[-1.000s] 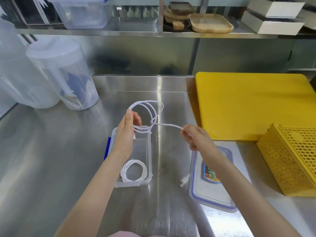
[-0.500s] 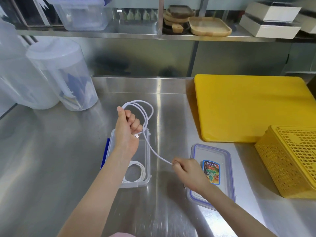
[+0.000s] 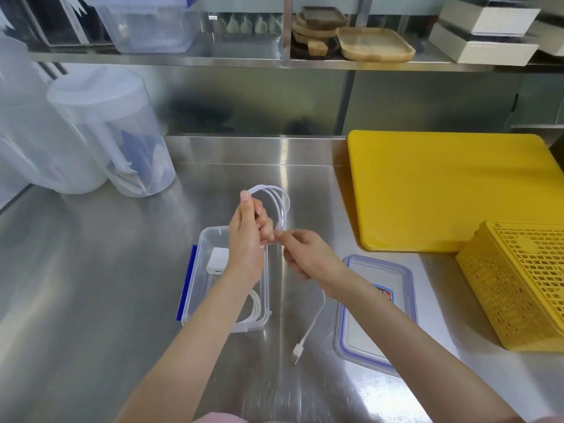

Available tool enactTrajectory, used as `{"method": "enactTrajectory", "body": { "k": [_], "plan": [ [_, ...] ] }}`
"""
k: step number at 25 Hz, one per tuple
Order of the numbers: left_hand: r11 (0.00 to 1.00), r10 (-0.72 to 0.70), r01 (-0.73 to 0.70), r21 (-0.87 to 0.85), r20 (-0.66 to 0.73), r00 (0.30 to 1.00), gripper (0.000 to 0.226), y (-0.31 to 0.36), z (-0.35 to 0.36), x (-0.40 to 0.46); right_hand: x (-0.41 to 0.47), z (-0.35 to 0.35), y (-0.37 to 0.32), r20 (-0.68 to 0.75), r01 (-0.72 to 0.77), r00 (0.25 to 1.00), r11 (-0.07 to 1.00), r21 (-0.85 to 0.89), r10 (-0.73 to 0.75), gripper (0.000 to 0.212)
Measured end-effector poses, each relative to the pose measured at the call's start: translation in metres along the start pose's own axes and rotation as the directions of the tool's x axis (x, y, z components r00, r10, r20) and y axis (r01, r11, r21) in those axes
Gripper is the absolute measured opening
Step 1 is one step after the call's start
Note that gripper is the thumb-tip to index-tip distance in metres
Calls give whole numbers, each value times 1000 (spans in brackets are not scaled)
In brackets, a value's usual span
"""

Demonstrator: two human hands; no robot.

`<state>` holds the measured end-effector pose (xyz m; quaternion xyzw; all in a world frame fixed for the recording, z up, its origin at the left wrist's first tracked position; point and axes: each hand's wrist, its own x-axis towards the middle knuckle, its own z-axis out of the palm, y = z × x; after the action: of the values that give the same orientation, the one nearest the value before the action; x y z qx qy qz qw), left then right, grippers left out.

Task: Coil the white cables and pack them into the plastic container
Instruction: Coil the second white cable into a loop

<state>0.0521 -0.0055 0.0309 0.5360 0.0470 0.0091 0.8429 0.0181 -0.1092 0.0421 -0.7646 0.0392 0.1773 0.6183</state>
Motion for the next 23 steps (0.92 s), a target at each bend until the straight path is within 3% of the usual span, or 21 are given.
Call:
{"method": "enactTrajectory", "body": {
  "k": [6, 11, 13, 15, 18, 23],
  "plan": [
    [988, -37, 17, -155, -124, 992, 45, 11, -12, 14, -2, -2, 14, -79, 209, 970, 954, -216, -231, 29],
    [961, -93, 45, -272, -165, 982, 46, 17, -16, 21, -9, -13, 25, -77, 192, 970, 925, -328, -229, 25],
    [948, -118, 69, -310, -143, 983, 47, 10, -12, 16, -10, -14, 23, -57, 147, 985, 957, -249, -166, 23],
    [936, -123, 81, -342, -104, 987, 48, 3, -8, 8, -9, -12, 16, 18, 58, 998, 997, -58, -57, 19],
    [917, -132, 109, -385, -33, 991, 48, -3, -2, -1, -7, -7, 5, 111, -94, 991, 975, 203, 72, 15],
    [893, -119, 122, -433, 34, 992, 41, -8, 7, -9, -7, -2, 1, 49, -103, 995, 902, 418, 91, 17]
  ]
}}
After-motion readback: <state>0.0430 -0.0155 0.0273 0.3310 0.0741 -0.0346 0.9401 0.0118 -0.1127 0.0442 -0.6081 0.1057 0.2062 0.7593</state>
